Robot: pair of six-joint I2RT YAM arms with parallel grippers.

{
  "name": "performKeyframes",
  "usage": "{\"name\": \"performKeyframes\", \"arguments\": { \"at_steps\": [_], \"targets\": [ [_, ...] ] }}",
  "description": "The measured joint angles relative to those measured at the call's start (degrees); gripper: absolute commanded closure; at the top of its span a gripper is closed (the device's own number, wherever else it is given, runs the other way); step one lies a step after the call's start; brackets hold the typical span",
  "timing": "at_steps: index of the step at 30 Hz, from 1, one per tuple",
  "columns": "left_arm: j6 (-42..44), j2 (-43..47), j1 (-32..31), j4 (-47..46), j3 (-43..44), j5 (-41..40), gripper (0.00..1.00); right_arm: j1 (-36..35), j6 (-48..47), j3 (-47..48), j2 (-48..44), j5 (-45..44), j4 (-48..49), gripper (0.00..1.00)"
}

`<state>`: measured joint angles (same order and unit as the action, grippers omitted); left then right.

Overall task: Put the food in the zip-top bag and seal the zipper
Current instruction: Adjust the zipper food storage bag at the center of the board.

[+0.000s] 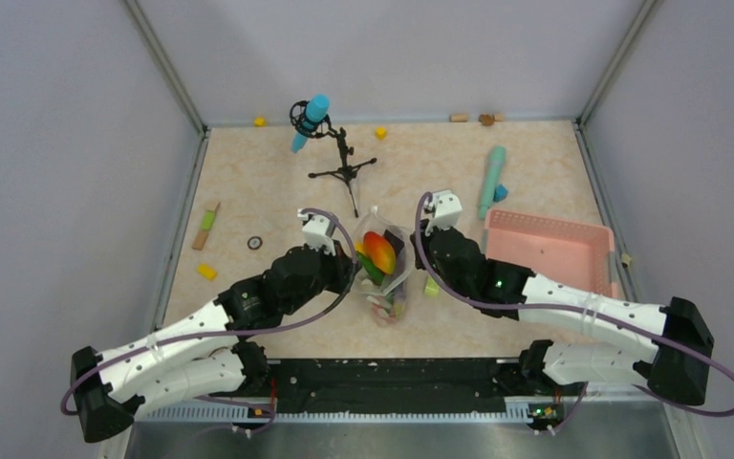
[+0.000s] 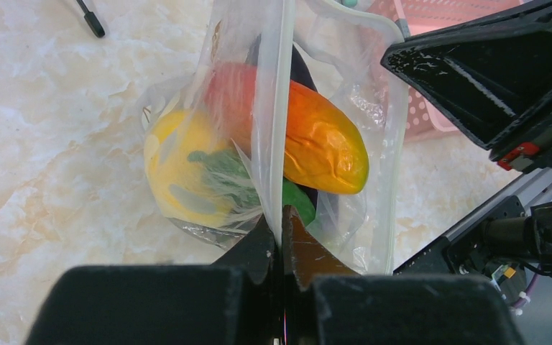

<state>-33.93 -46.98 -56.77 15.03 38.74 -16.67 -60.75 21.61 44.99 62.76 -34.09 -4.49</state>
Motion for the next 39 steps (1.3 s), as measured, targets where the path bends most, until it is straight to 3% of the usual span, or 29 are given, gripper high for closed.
{"name": "performKeyframes", "arguments": {
  "at_steps": [11,16,19,22,25,27,33,39],
  "targets": [
    [-7.1,2.7,0.0,0.3,0.0,-1.0,1.0,0.5,-14.6,6.7,8.8,9.5,13.7,1.0],
    [-11.9,-1.4,-1.6,-4.9,0.0,-1.5,0.94,5.2,-18.7,11.0,11.8,22.5,17.5,1.0],
    [-12.7,-6.4,-3.5,-8.0,0.9,-2.4,0.81,9.4,-19.7,13.8,14.5,30.5,17.8,1.0],
    [-12.4,-11.5,-5.1,-11.1,2.8,-3.4,0.58,11.7,-21.5,15.2,16.5,35.5,17.7,1.0],
    [-11.8,-13.7,-5.8,-13.7,4.1,-4.3,0.24,12.3,-22.8,15.3,17.5,39.4,17.2,1.0],
    [-10.6,-14.1,-5.9,-15.0,4.6,-4.4,0.15,12.5,-23.6,15.3,17.6,41.4,16.9,1.0],
    [-3.4,-13.0,-10.2,-14.6,5.1,-5.3,0.1,17.2,-23.5,15.0,19.8,49.5,21.2,1.0],
    [1.4,-7.4,-12.4,-7.3,5.2,-4.1,0.08,22.1,-25.7,19.9,25.5,61.7,20.5,1.0]
  ]
}}
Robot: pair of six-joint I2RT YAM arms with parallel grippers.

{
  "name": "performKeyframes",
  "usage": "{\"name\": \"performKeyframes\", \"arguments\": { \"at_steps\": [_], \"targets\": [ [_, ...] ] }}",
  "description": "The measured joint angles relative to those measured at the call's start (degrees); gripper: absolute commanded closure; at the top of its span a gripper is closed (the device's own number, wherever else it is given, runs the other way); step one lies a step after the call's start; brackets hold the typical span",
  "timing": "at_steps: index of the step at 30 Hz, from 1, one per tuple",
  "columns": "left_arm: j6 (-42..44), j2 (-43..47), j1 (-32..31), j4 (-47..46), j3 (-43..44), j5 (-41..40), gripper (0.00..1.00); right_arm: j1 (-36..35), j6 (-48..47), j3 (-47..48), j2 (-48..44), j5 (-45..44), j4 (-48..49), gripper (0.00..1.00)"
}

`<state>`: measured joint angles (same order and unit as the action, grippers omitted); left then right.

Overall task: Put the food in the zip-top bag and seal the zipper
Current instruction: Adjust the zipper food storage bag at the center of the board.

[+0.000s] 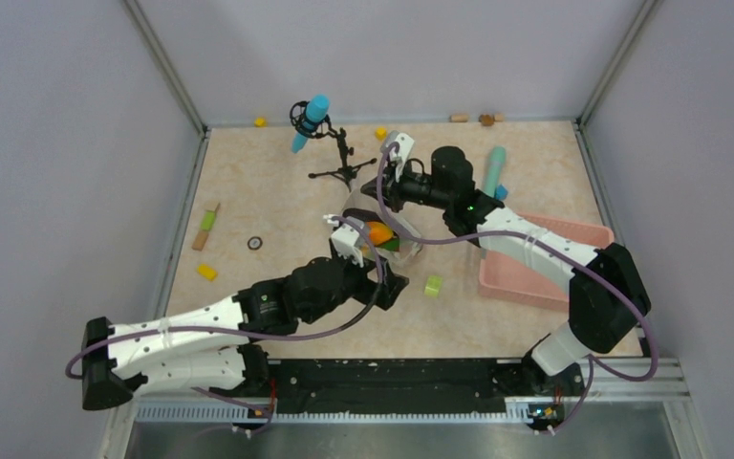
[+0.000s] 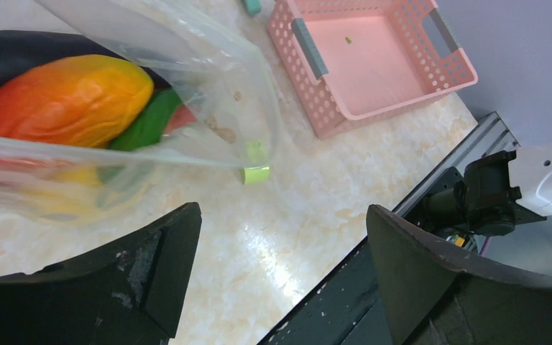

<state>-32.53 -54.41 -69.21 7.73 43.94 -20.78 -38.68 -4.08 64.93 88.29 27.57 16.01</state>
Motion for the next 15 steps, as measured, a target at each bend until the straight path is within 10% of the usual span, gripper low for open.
{"name": "performKeyframes", "arguments": {
  "at_steps": [15],
  "targets": [
    [-8.4,27.6,0.0,19.1,-8.9,-20.6,0.03,2.9,-6.7,0.8,0.0,14.9,-4.9,1.0]
  ]
}}
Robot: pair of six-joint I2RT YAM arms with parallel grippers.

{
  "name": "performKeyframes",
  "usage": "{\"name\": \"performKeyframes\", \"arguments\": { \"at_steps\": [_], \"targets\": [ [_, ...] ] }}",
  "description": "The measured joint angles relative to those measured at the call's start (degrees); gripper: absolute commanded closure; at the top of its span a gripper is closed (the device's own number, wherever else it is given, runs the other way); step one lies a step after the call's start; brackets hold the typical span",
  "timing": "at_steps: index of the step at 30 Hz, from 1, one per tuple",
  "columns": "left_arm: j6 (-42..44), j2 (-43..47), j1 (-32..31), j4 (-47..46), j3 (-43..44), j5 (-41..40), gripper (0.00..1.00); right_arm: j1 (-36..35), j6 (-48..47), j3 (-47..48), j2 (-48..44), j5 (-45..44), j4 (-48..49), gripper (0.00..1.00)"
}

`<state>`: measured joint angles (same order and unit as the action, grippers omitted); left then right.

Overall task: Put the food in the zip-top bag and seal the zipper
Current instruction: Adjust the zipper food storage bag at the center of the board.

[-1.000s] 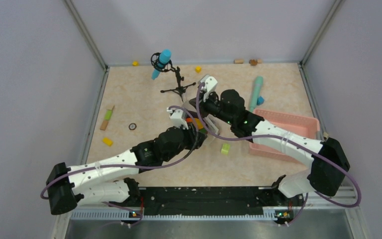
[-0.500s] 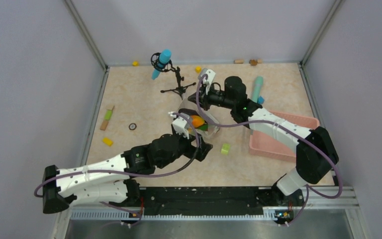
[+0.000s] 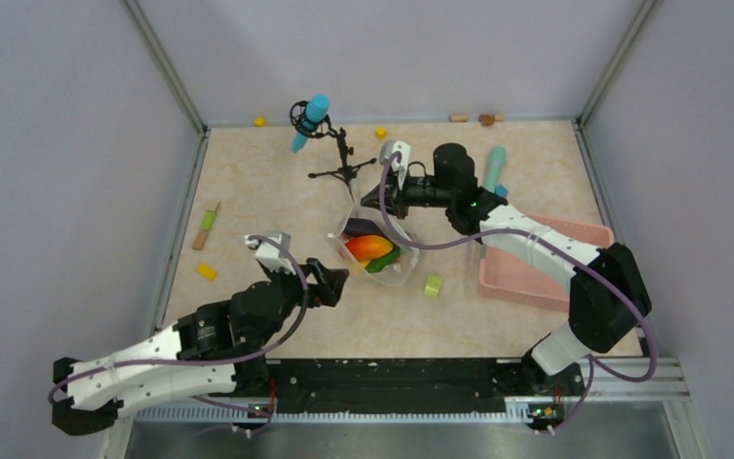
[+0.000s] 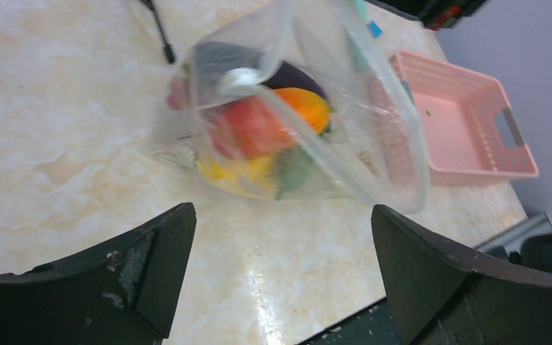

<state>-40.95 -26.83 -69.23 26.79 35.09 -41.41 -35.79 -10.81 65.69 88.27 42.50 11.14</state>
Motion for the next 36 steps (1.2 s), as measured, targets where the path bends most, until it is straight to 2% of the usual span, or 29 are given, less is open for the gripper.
{"name": "performKeyframes", "arguments": {
  "at_steps": [4,7,11,15,19,24,29,33,36],
  "targets": [
    [-1.6,6.4,0.0,1.6,-3.2,-5.2,0.03,2.4,0.5,0.0,0.0,1.2,0.0,1.0],
    [-4.3,7.0,0.0,4.2,-4.3,-8.3,0.03,3.0,0.6,0.0,0.0,1.9,-0.1,1.0],
    [-4.6,3.0,0.3,4.3,-5.0,-10.6,0.03,3.0,0.6,0.0,0.0,3.1,-0.3,1.0],
    [-0.8,-7.0,5.5,-2.0,-5.0,-6.5,0.03,3.0,0.6,0.9,0.7,4.0,-1.9,1.0],
    [3.4,-16.8,15.4,-9.0,-4.4,1.5,0.03,3.0,0.2,1.6,0.7,4.8,-3.6,1.0],
    [11.4,-13.5,28.2,-27.1,-11.9,19.6,0.03,3.0,-0.1,1.7,0.7,5.4,-5.1,1.0],
    [20.6,-9.0,34.3,-40.4,-20.0,36.3,0.03,3.0,-0.2,2.4,0.7,7.2,-6.7,1.0],
    [26.8,-10.4,39.6,-46.8,-20.0,48.7,0.03,3.0,-0.6,3.1,0.8,8.9,-7.9,1.0],
    [30.3,-12.2,41.5,-48.1,-19.0,53.8,0.06,3.0,-1.0,4.2,1.0,9.8,-9.1,1.0]
  ]
}}
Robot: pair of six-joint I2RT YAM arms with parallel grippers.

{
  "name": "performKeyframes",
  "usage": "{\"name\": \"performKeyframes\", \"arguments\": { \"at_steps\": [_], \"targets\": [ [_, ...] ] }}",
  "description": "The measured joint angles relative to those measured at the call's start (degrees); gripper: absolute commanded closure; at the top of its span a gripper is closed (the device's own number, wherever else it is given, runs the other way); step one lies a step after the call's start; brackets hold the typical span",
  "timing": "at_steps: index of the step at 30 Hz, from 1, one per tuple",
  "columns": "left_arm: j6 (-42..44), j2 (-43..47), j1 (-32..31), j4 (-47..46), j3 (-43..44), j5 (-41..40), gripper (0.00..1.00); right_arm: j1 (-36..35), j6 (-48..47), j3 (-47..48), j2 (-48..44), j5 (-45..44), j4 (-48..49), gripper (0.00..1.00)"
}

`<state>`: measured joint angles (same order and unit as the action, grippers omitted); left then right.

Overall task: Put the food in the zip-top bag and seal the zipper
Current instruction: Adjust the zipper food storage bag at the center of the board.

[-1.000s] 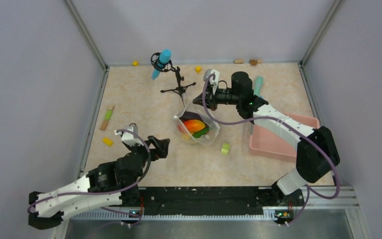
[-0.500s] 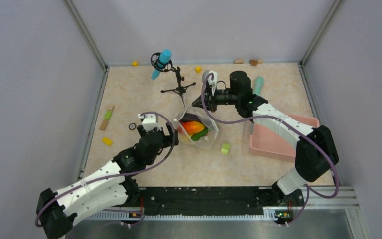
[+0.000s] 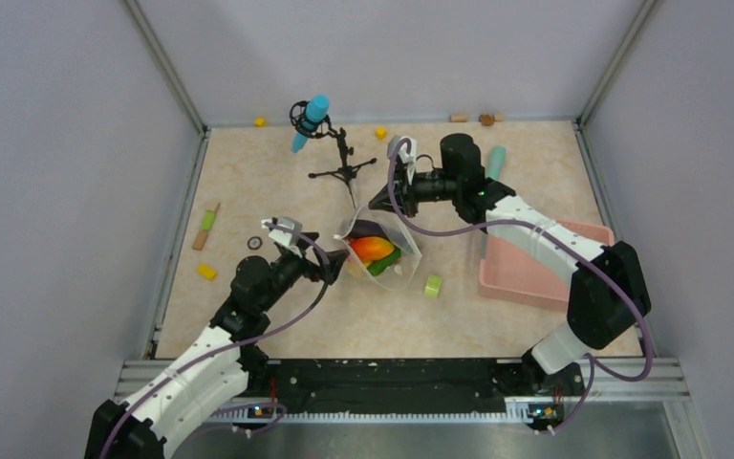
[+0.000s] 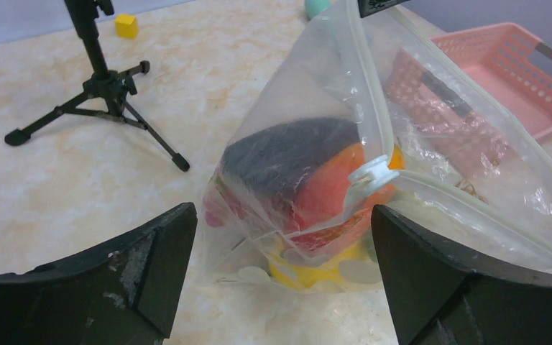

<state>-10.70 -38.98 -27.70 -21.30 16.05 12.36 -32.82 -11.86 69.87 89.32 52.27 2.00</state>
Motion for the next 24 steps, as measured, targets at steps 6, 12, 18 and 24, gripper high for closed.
{"name": "performKeyframes", "arguments": {
  "at_steps": [6,12,18,24],
  "targets": [
    [7.6,-4.2,3.0,-0.6,3.0,9.5,0.14,0.0,-0.6,0.6,0.6,1.6,-1.6,1.0],
    [12.2,-6.6,3.3,-0.5,4.4,16.4,0.34,0.0,-1.0,2.3,2.2,2.5,-3.8,1.0],
    [13.9,-6.9,3.4,-0.5,4.8,20.0,0.75,0.0,-1.2,2.4,2.2,2.8,-5.1,1.0],
    [14.1,-4.8,3.4,1.0,4.8,23.0,1.0,0.0,-1.2,3.0,2.3,2.4,-6.2,1.0]
  ]
}}
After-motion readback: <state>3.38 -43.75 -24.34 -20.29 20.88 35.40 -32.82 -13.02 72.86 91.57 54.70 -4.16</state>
